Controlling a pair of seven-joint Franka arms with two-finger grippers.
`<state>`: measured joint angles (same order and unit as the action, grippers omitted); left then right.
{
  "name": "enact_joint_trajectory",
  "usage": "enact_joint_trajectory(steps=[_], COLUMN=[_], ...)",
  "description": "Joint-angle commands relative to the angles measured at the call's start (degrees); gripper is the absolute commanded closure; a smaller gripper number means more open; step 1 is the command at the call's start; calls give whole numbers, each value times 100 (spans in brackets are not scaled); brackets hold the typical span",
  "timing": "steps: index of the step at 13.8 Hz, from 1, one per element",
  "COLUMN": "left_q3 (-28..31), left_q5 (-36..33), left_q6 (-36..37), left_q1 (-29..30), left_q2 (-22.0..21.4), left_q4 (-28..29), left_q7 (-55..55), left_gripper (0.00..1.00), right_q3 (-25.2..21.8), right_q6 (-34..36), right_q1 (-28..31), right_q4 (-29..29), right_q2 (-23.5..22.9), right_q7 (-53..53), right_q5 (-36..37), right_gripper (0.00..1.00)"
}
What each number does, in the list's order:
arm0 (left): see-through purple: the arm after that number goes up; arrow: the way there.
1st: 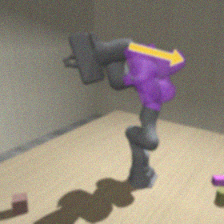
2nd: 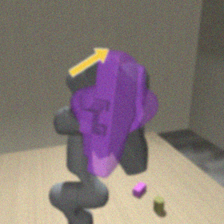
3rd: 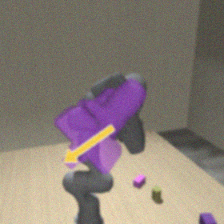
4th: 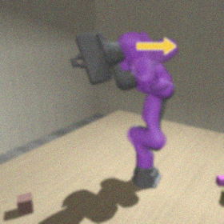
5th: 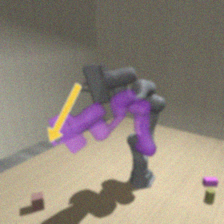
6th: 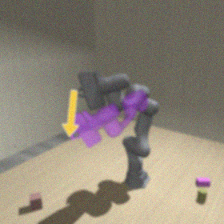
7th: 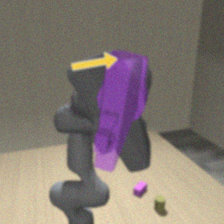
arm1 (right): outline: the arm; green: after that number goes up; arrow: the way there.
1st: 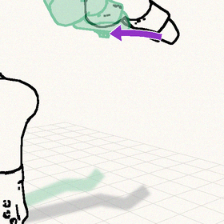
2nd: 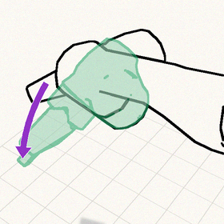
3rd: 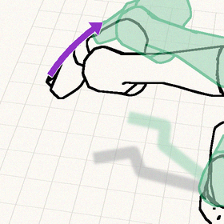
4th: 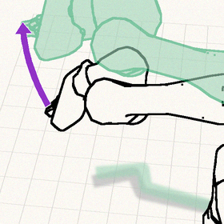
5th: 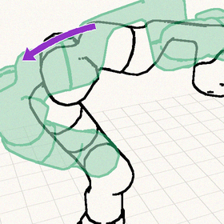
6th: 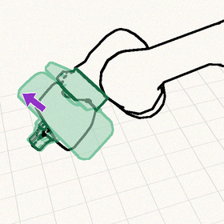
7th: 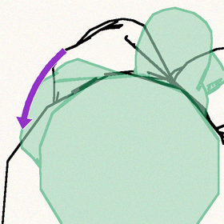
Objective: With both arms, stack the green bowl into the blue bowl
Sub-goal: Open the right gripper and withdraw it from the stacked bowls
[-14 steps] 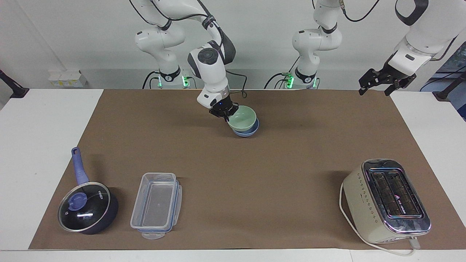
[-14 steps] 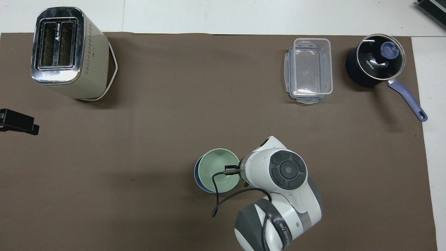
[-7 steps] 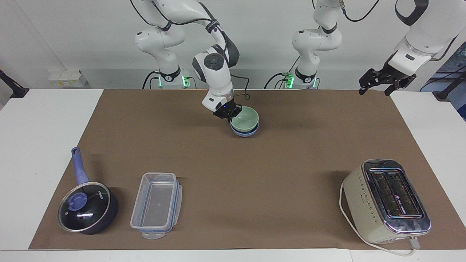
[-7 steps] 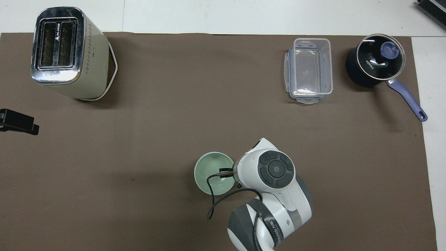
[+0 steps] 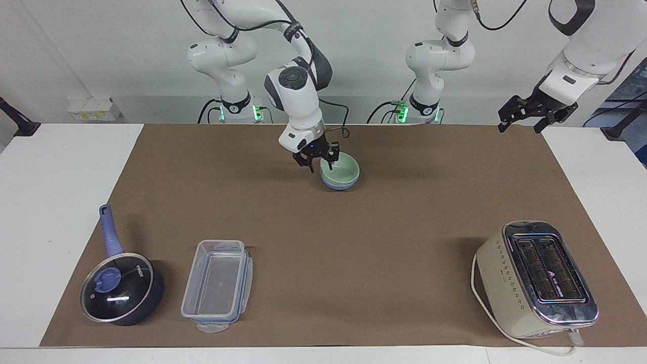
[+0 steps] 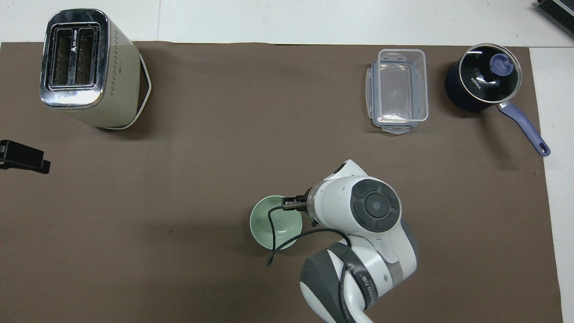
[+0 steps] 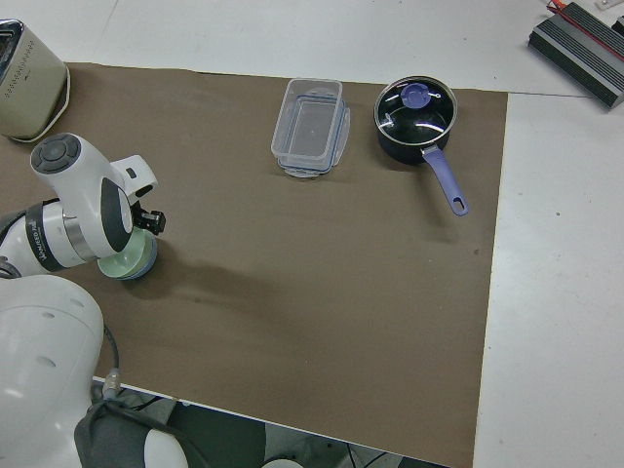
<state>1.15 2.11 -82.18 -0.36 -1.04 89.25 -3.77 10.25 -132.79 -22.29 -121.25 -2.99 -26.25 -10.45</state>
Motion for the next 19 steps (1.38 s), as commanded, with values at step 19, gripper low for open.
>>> enact_joint_trajectory(steps=[19], left_q3=[-45], left_q5=[-35], left_q6=[-255], left_q1=[-430], left_q2=[-195], left_q4=[286], left_q7=[439], left_gripper=[0], right_q3=[56], right_q6=[4164], right_q1=[2950], right_q4=[3397], right_q2=[369], right_q7=[1237], right_q5=[1335], right_gripper=[0])
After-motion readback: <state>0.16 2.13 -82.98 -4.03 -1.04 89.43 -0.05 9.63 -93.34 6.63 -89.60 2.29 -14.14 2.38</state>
